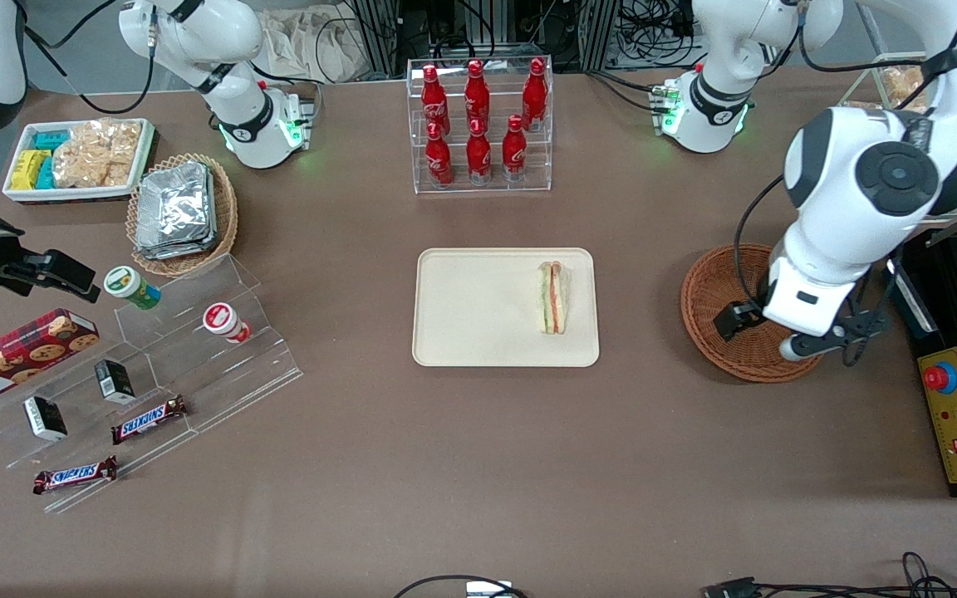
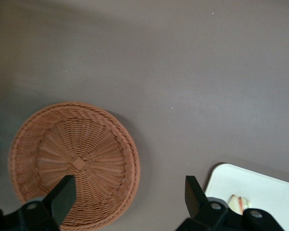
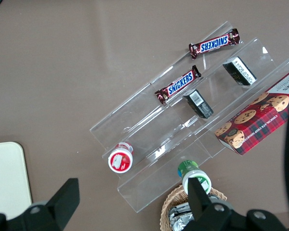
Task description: Place sandwich from basket to tray
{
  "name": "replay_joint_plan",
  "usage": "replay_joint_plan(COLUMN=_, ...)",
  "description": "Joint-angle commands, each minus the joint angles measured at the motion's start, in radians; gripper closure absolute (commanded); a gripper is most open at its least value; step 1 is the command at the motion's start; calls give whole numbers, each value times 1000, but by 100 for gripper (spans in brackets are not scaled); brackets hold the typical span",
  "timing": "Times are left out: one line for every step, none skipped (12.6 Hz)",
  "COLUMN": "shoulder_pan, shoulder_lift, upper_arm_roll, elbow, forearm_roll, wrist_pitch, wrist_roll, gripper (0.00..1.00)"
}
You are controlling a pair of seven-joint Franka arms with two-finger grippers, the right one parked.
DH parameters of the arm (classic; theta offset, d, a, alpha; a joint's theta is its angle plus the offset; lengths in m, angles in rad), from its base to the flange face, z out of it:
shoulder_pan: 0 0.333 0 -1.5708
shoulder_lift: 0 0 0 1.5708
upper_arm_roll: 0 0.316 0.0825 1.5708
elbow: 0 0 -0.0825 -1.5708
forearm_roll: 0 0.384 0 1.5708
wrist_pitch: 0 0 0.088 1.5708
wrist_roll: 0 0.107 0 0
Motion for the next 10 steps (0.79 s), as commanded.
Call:
replay_joint_plan(shoulder_pan=129, shoulder_lift=-9, upper_arm_roll=-92, elbow=78, forearm_roll=-27, wrist_pitch=-108, wrist_roll=135, gripper=0)
replay_joint_plan(shoulder_pan=180, shoulder_lift=-12, upper_arm_roll=-125, elbow=107, forearm_roll=-45, wrist_pitch=-148, wrist_roll=178, gripper=0)
replay_joint_plan(shoulder_pan=229, shoulder_lift=-24, upper_arm_roll=-151, elbow=126, forearm_roll=-53, wrist_pitch=-191, wrist_roll=229, gripper=0)
replay_joint_plan(shoulder_pan=269, shoulder_lift=-36, upper_arm_roll=-177, elbow=137, forearm_roll=-55, wrist_pitch=-220, wrist_roll=289, gripper=0)
replay_joint_plan(shoulder_pan=303, shoulder_lift=-57, upper_arm_roll=-194, elbow=140, forearm_roll=-59, wrist_pitch=-245, wrist_roll=332, gripper=0)
replay_joint_plan(shoulder_pan=332, shoulder_lift=-79, upper_arm_roll=-205, elbow=140, forearm_roll=-59, wrist_pitch=-268, wrist_roll=369, gripper=0)
replay_joint_plan(shoulder_pan=366, shoulder_lift=-100, upper_arm_roll=-229, elbow=140, forearm_roll=-59, wrist_pitch=-292, wrist_roll=417, gripper=0)
replay_joint_plan(shoulder_pan=399, shoulder_lift=-123, upper_arm_roll=-255, elbow=140, forearm_roll=-59, wrist_pitch=-312, wrist_roll=468, gripper=0)
replay_joint_plan(shoulder_pan=418, shoulder_lift=-139, upper_arm_roll=-266, elbow=143, forearm_roll=-59, wrist_pitch=-335, wrist_roll=497, gripper=0)
replay_joint_plan(shoulder_pan=429, shoulder_lift=-150, upper_arm_roll=-277, elbow=149, forearm_roll=-59, wrist_pitch=-357, wrist_roll=504, gripper=0)
